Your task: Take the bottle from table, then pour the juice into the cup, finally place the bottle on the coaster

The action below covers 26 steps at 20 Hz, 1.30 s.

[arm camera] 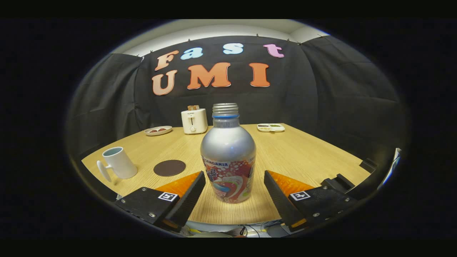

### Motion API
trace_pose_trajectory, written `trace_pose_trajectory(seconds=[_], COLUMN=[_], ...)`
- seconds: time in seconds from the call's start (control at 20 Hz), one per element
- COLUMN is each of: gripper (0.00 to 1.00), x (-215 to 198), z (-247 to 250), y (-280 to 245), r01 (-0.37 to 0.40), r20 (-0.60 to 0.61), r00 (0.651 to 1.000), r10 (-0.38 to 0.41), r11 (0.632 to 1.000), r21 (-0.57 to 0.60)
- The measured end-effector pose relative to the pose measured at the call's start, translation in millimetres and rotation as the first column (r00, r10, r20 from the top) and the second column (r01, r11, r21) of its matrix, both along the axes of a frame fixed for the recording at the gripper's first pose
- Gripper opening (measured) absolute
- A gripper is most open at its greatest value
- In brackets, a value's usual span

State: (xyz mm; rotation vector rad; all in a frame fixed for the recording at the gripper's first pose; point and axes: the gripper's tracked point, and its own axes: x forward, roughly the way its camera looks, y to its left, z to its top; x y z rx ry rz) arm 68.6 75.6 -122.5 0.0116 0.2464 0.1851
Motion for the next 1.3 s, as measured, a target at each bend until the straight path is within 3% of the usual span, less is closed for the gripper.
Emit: trace_pose_trajectory(seconds=[0.2,0.4,0.6,1.3], gripper=[0.98,0.82,0.76,0.77], x=[8.2,11.2,8.2,-9.2], z=[-7.9,-9.4,-5.5,42.3], y=[6.7,6.6,7.0,57.2], r01=[-0.009,0.001,0.019,-0.009], r20=[-0.021,-0.027,-0.028,0.048], r00=[1.000,1.000,0.999,0.999], r10=[0.009,-0.001,-0.020,0.021], r11=[1.000,1.000,0.999,0.971], r21=[0.008,-0.010,-0.040,-0.239])
